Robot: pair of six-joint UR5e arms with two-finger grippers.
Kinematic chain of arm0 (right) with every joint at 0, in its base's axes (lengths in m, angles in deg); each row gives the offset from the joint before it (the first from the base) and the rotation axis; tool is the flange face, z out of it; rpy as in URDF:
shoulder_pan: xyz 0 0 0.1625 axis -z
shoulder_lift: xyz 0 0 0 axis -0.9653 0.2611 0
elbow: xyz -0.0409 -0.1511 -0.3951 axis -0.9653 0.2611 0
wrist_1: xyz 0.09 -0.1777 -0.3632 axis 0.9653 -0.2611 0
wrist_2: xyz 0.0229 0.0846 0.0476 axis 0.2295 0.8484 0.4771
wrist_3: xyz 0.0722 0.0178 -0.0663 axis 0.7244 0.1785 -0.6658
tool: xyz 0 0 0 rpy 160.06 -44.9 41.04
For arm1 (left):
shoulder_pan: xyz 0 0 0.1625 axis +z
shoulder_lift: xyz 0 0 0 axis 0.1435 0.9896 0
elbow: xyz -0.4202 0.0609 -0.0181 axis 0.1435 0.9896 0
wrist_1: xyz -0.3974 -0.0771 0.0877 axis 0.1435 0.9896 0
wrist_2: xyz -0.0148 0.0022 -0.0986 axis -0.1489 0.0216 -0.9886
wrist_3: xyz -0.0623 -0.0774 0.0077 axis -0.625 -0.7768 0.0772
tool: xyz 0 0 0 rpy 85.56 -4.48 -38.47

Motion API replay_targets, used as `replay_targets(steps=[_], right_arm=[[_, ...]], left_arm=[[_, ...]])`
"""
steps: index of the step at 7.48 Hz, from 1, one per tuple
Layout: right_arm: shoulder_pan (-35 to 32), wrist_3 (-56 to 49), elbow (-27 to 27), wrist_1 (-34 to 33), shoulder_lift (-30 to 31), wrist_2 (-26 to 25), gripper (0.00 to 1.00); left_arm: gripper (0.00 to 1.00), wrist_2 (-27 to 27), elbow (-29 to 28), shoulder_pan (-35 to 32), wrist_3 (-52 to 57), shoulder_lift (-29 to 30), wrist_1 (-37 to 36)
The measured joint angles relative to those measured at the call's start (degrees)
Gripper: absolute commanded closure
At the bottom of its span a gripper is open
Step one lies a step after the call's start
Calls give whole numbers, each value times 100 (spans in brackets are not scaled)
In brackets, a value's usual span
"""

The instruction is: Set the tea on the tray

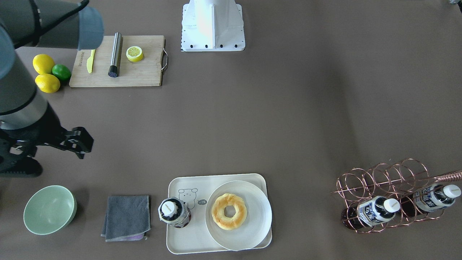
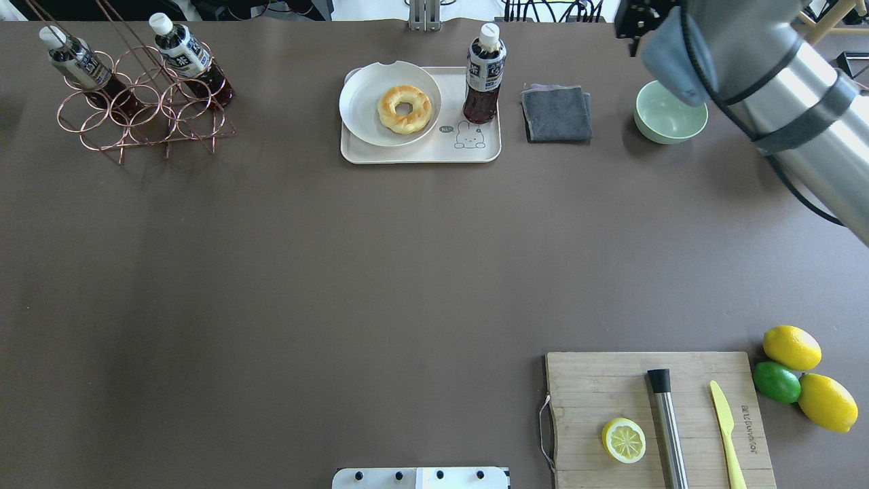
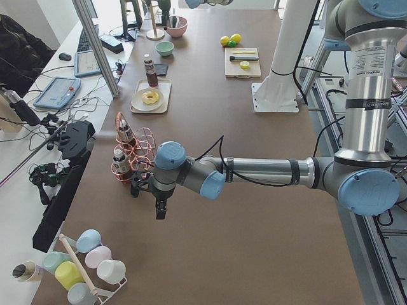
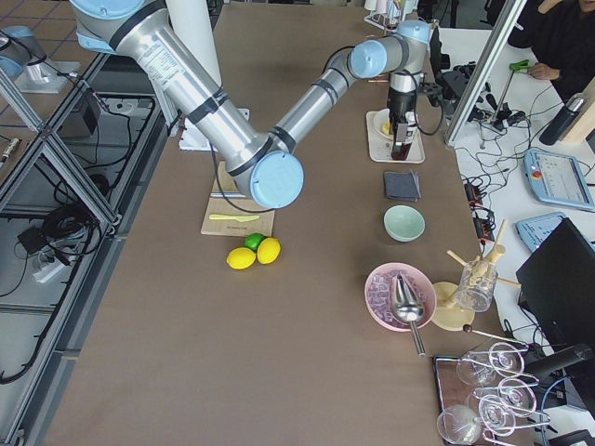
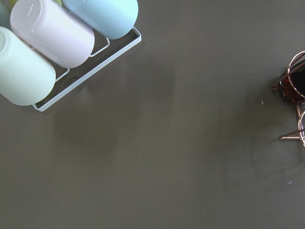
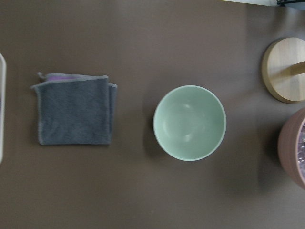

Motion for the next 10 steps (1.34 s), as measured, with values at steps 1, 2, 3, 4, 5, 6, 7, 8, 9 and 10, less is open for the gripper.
replay_targets(steps=[1, 2, 3, 4, 5, 6, 7, 8, 9, 10], right_arm=[[-420, -795, -212, -72, 612, 20, 0], [-862, -1643, -293, -100, 1179, 3, 0], [-1245, -2417, -287, -99, 1658, -36, 0], [-1517, -2885, -259, -83, 2036, -85, 0], [-1770, -3212, -242, -55, 2353, -86, 0], [-2040, -3603, -240, 97, 2671, 68, 0], [-2257, -3811, -222, 420, 3034, 556, 0], [-2384, -3893, -185, 869, 3392, 960, 0], [-2435, -3917, -87, 1246, 3653, 1151, 0], [-2459, -3923, 61, 1540, 3840, 1245, 0]], left_arm=[[3, -23, -4, -6, 4, -50, 5], [3, -30, -22, -6, 7, -92, 26], [3, -32, -27, -6, 11, -115, 46], [3, -32, -37, -6, 43, -123, 49], [3, -25, -76, -1, 163, -113, 39], [3, -20, -119, 2, 297, -88, 21], [3, -21, -133, 3, 358, -67, 9], [3, -24, -142, 4, 379, -65, -1], [3, -35, -134, 4, 383, -90, -9], [3, -124, -124, -1, 382, -114, -43]])
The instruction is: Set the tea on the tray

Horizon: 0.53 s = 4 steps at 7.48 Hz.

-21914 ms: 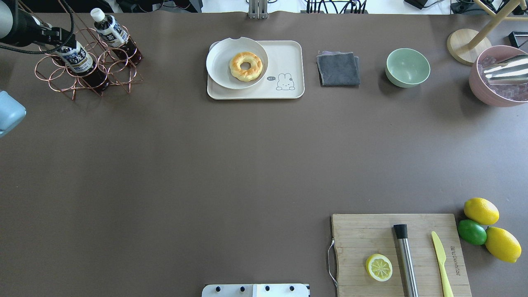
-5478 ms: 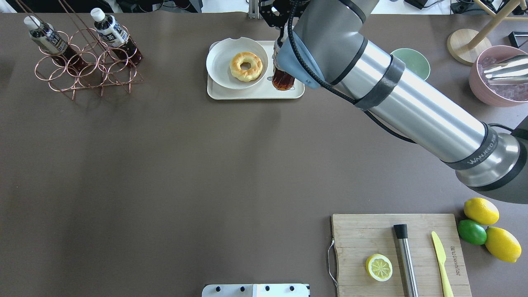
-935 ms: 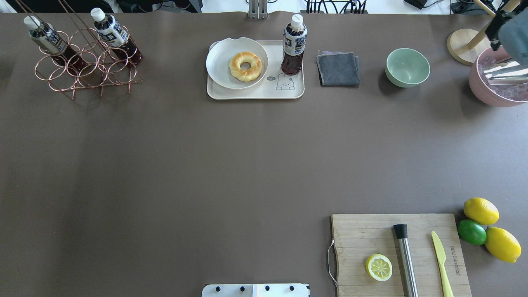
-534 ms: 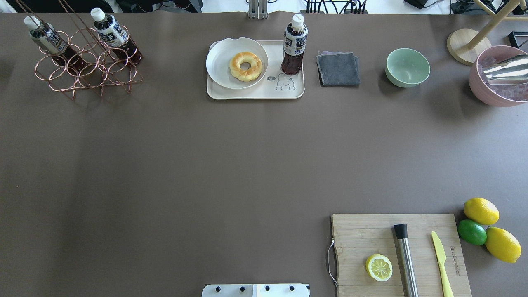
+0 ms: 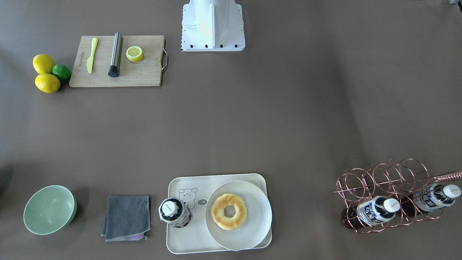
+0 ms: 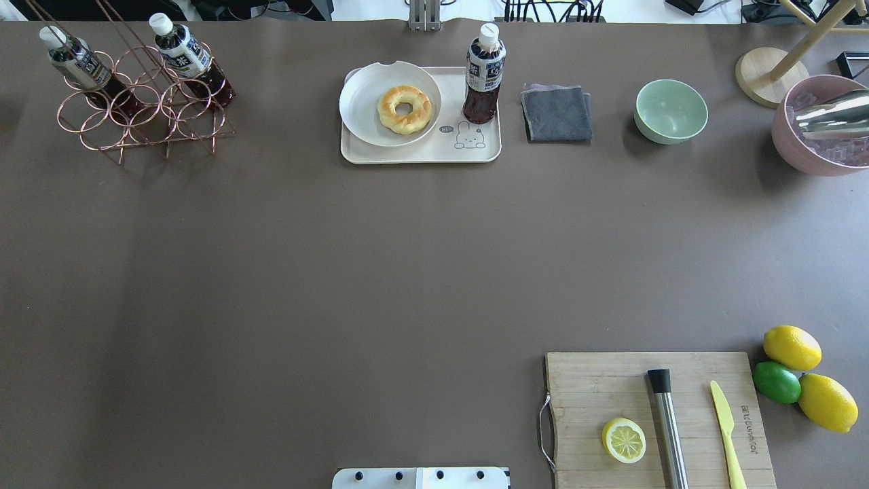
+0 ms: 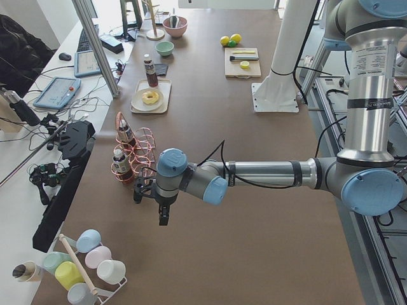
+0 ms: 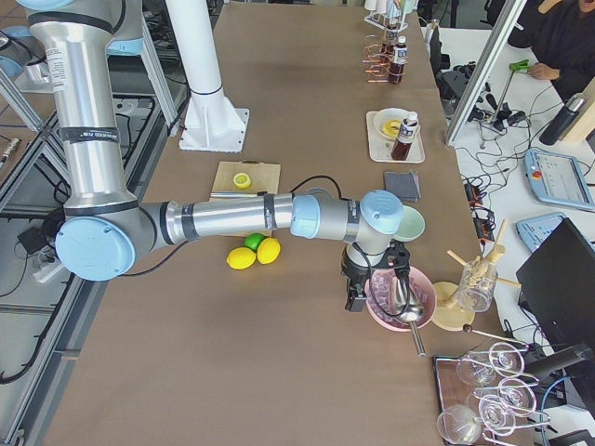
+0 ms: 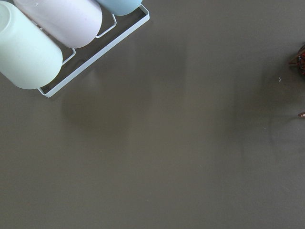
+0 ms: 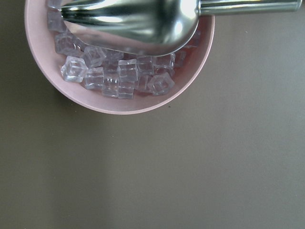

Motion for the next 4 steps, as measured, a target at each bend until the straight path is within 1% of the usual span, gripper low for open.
replay_targets(steps=[2, 4], right_arm=[[-30, 6, 235, 357, 153, 176, 0], [-37, 42, 285, 449, 161, 248, 0]], left_arm=[[3, -440, 37, -39, -3, -30, -162], [3, -602, 43, -51, 3, -31, -203]])
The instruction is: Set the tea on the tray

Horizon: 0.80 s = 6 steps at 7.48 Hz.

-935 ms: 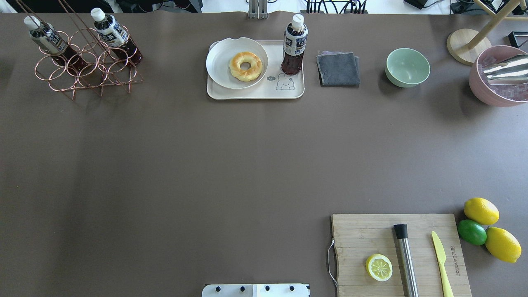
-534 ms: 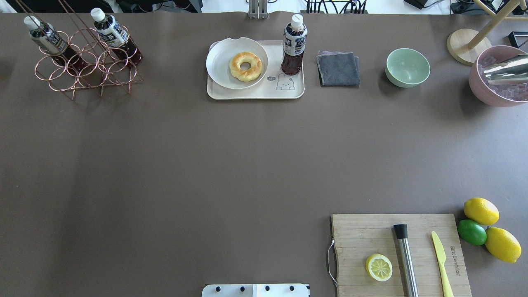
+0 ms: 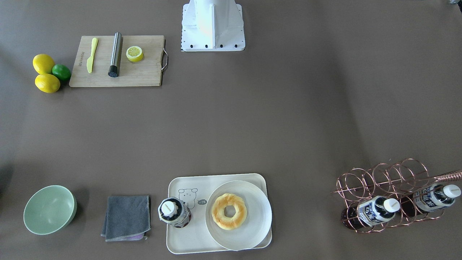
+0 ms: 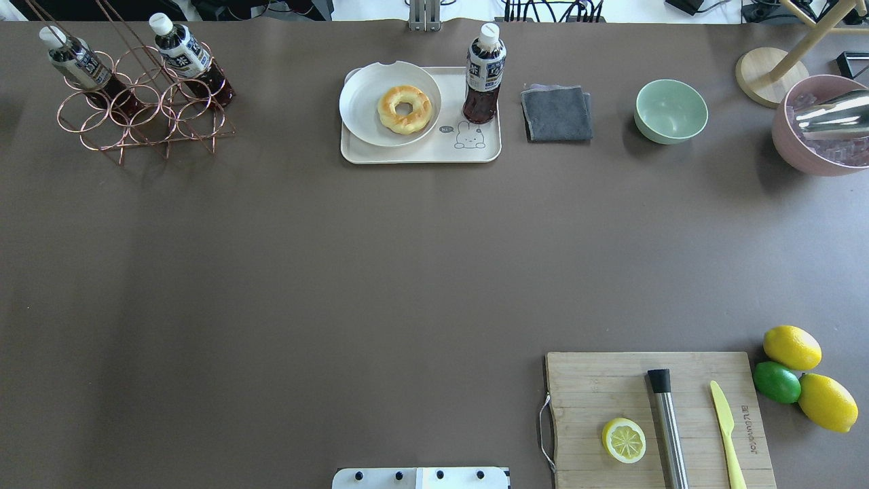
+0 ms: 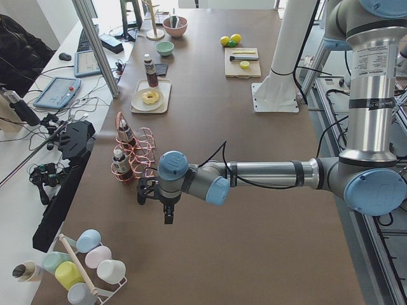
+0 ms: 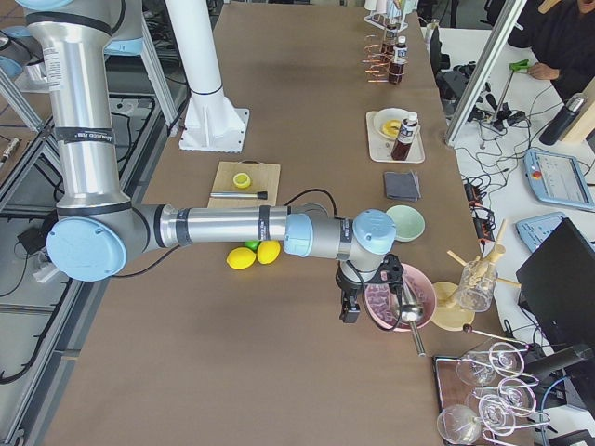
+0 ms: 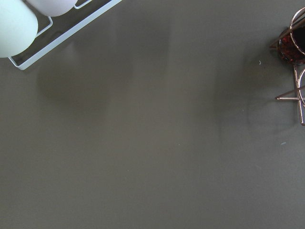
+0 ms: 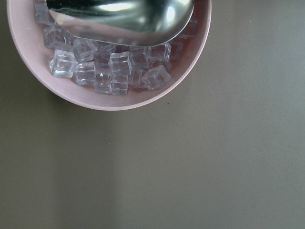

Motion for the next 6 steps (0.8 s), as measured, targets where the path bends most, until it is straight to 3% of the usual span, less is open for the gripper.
replay_targets(steps=[6], right_arm=[[-3, 627, -107, 124, -44, -1, 0]], left_arm=[[3, -28, 276, -155, 597, 71, -917]])
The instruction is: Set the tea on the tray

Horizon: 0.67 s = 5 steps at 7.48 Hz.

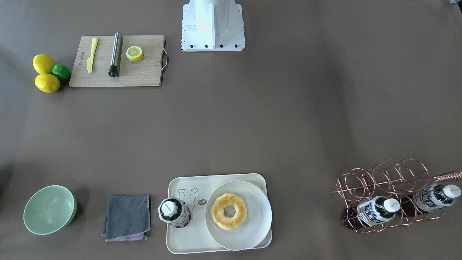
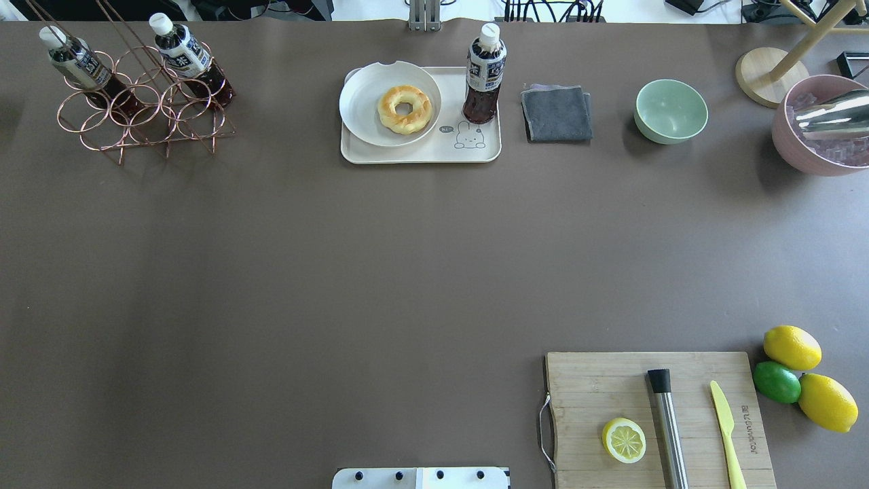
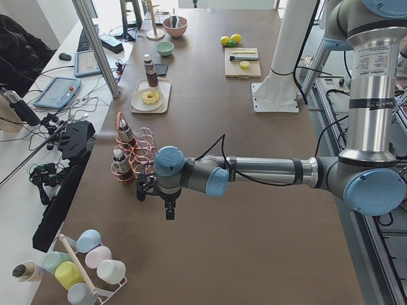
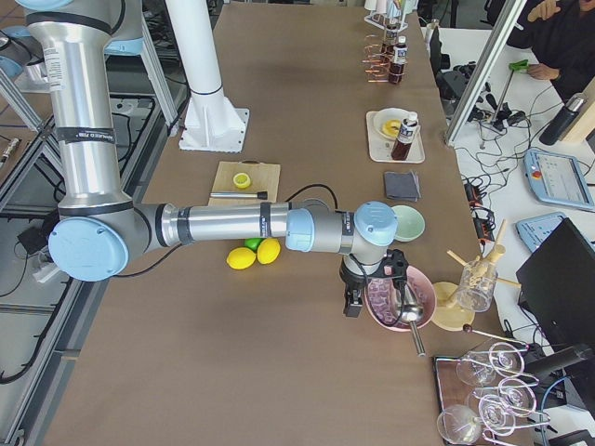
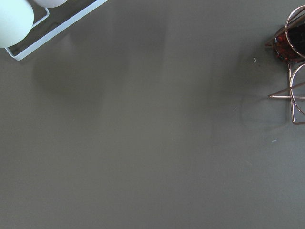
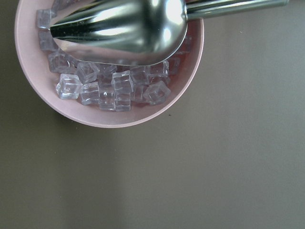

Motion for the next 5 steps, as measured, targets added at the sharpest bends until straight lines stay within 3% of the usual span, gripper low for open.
replay_targets(steps=[5], right_arm=[[0, 67, -5, 34, 2, 10, 0]], left_arm=[[3, 2, 1, -48, 134, -20, -91]])
